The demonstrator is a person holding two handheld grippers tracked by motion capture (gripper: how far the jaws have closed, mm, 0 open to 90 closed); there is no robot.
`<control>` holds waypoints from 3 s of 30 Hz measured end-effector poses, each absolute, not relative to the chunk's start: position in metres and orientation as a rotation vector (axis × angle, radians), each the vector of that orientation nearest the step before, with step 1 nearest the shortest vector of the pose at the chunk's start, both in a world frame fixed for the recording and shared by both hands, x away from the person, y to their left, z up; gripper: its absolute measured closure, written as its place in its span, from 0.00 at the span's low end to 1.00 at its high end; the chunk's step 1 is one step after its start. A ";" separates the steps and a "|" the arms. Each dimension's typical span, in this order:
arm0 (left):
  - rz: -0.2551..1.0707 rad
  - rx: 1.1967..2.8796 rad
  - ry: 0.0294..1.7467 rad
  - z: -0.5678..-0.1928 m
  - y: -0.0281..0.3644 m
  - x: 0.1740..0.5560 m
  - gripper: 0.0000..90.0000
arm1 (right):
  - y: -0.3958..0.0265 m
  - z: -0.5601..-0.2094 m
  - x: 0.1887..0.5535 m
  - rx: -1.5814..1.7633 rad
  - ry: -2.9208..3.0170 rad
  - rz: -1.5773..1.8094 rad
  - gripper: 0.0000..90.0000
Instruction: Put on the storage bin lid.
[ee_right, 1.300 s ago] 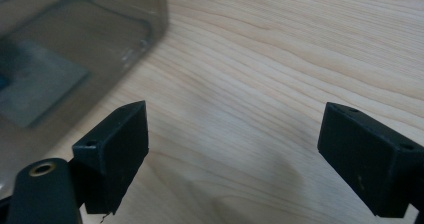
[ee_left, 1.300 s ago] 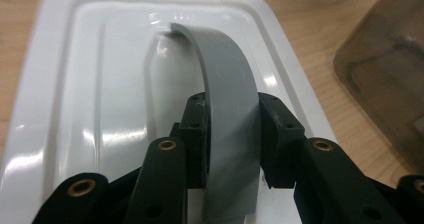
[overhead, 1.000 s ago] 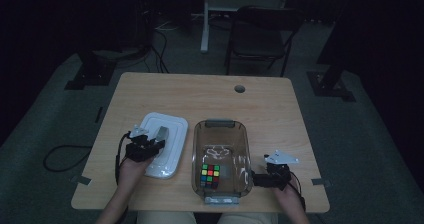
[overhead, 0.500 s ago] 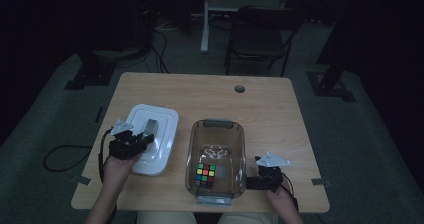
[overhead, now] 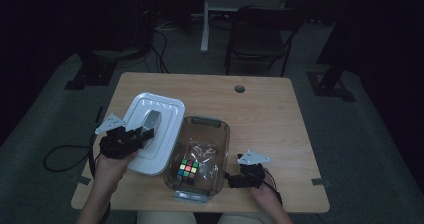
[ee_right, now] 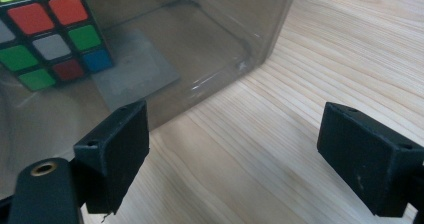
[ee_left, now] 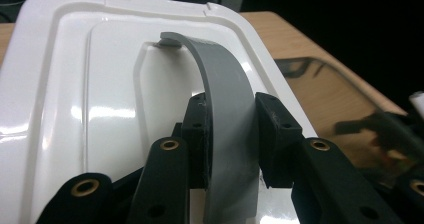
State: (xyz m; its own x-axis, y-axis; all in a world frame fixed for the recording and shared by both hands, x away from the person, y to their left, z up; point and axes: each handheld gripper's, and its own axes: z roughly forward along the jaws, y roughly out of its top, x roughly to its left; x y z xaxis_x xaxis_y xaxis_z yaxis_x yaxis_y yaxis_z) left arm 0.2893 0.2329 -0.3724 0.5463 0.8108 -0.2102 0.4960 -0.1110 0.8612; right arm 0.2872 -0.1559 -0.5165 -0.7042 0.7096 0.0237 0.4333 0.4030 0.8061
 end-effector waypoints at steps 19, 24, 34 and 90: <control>0.327 1.840 1.012 -0.374 0.212 0.285 0.78 | -0.080 -0.514 0.303 0.854 2.426 1.212 0.14; 0.314 1.852 1.013 -0.376 0.212 0.285 0.78 | -0.063 -0.515 0.304 0.817 2.445 1.212 0.14; 0.254 1.894 1.000 -0.384 0.205 0.285 0.78 | -0.085 -0.514 0.308 0.873 2.401 1.207 0.14; 0.538 1.718 1.214 -0.392 0.277 0.311 0.01 | -0.135 -0.513 0.312 1.011 2.322 1.206 0.14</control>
State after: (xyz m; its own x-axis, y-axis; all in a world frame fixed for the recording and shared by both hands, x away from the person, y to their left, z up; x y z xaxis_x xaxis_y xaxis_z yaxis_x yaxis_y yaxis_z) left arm 0.3113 0.2774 -0.3921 0.4150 0.8966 -0.1547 0.4876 -0.0756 0.8698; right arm 0.3123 -0.1353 -0.5126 -0.6913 0.7220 0.0279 0.4379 0.3879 0.8111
